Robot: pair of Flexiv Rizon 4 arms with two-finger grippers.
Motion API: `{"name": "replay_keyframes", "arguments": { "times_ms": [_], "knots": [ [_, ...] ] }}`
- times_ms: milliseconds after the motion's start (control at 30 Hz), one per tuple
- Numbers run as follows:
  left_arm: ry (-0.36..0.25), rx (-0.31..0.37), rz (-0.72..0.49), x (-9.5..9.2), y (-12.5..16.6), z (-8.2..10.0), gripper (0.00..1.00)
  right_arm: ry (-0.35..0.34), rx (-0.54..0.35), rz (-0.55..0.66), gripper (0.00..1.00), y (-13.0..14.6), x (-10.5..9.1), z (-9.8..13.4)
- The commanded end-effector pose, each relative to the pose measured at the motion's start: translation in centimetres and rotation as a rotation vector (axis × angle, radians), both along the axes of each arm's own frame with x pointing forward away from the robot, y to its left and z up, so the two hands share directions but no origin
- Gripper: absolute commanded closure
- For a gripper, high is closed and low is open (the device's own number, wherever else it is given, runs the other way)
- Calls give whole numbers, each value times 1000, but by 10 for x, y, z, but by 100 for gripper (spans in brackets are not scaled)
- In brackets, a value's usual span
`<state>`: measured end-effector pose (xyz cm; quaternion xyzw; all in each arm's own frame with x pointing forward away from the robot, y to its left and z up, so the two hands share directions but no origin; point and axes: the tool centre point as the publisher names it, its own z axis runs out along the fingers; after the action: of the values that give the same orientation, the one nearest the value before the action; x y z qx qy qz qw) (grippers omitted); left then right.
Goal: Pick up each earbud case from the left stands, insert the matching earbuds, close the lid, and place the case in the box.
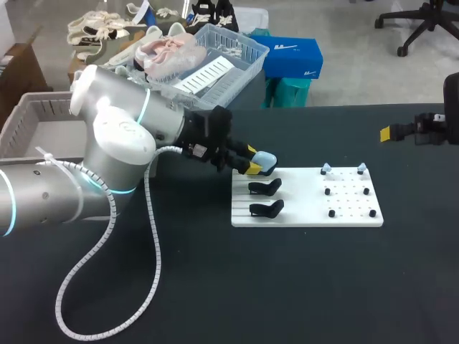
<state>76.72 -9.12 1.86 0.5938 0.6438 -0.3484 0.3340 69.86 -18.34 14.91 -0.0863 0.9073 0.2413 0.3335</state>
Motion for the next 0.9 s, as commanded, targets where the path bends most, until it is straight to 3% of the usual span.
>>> {"name": "replay_keyframes", "arguments": {
  "times_ms": [33,533,733,800,900],
  "knots": [
    [4,0,-6,4,-2,-1,55,0,0,1,0,0,1,-1],
    [4,2,-8,5,-3,-2,64,0,0,1,0,0,1,-1],
    [9,3,-10,4,-2,-3,85,0,0,1,0,0,1,-1],
    [10,2,-9,4,-1,-3,97,0,0,1,0,0,1,-1],
    [10,-1,-11,4,0,-2,100,0,0,1,0,0,1,-1]
  ]
}}
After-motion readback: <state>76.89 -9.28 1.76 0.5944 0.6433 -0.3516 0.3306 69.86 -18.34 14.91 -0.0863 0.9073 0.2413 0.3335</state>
